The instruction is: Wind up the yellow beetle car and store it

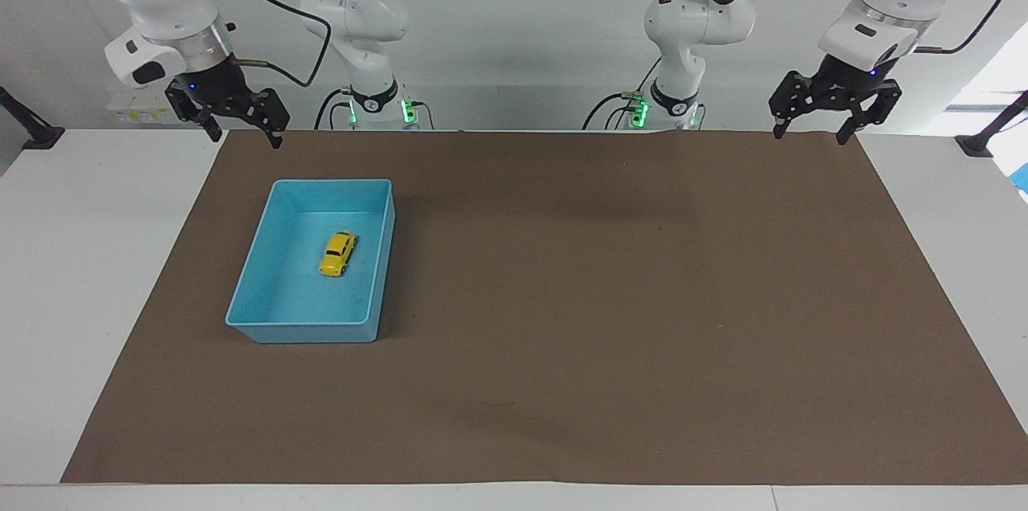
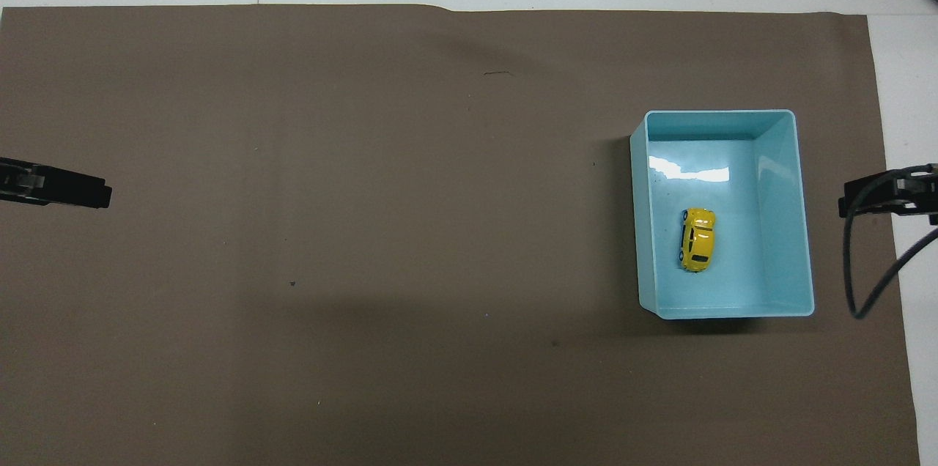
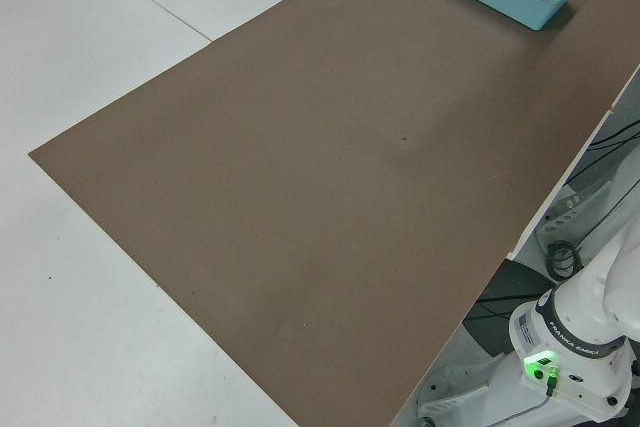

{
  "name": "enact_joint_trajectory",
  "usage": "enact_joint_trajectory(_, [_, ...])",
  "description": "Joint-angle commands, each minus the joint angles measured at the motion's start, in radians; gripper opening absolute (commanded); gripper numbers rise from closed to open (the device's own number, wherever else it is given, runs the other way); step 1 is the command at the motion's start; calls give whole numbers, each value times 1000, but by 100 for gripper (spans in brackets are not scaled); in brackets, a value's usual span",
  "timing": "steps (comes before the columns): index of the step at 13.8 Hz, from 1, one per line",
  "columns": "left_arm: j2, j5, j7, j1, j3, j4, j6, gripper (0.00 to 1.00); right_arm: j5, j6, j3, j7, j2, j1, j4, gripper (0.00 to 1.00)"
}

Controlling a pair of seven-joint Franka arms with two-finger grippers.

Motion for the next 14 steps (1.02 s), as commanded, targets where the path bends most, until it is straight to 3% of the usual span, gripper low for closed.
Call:
enact_joint_trajectory(1, [-10, -8, -3, 4, -1, -13, 7, 100, 21, -55, 7, 10, 35, -15, 72, 100])
enact_joint_trajectory(14, [-10, -8, -3, 4, -1, -13, 9, 100, 29, -7, 7, 10, 19, -9, 35, 100])
